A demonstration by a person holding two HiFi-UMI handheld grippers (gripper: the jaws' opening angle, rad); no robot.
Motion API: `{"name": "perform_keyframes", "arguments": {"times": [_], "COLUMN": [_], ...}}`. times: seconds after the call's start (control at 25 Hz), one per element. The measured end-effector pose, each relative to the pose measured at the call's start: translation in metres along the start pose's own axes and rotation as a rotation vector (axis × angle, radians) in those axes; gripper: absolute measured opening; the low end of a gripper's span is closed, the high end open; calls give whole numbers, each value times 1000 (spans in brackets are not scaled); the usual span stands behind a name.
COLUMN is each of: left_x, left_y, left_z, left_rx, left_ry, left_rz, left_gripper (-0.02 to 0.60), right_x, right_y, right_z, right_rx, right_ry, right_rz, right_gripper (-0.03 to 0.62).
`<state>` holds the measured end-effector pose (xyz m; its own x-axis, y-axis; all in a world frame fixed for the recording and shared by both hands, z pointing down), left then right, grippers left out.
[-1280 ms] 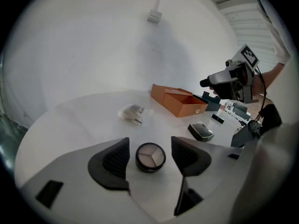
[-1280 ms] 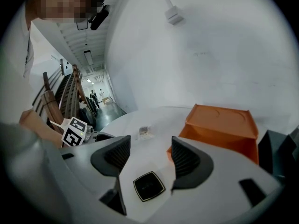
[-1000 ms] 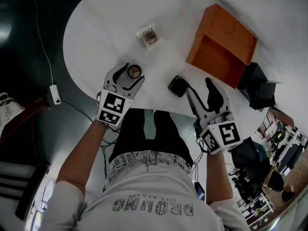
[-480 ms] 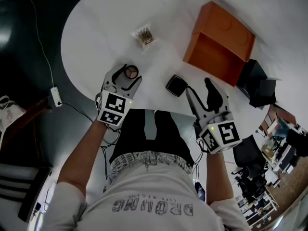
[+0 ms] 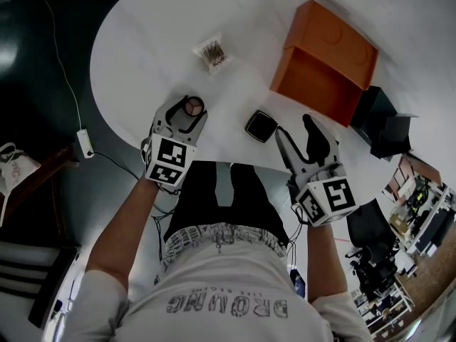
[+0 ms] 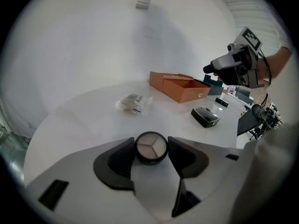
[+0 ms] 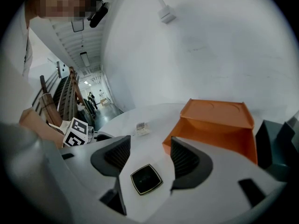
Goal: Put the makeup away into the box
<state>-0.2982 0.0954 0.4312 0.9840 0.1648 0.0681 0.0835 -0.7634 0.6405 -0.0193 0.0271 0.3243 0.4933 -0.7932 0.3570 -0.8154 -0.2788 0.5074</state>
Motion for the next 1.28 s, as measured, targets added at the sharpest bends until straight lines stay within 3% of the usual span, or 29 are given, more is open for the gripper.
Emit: {"name": "perform_keyframes", "arguments": {"times": [0.52, 1.04, 1.28], "left_x": [-7, -24, -16], "left_y": [-5, -14, -12], "left_z": [15, 73, 97], "left_rx": [35, 168, 190], "left_ry": [11, 116, 152], "left_rz": [-9, -99, -141], "left_gripper": [241, 241, 241], "right_x": [-3, -34, -32], "right_y": [1, -18, -30], "right_z": [9, 27, 28], "right_rx": [23, 132, 171], "right_ry": [-12, -10, 4], "right_rz": [-18, -147, -191], "right_gripper": [279, 279, 280]}}
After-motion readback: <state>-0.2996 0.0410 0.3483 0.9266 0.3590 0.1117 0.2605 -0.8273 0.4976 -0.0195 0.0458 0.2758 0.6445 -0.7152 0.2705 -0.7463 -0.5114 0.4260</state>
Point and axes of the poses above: the fingertips, and each gripper's own axes: y forward along the fingers, x to its right, z out of its top, the point moved 10 cm from there along -y, backward along the fingers, and after that the axes turned 13 degrees about z, right-handed, at the moved point
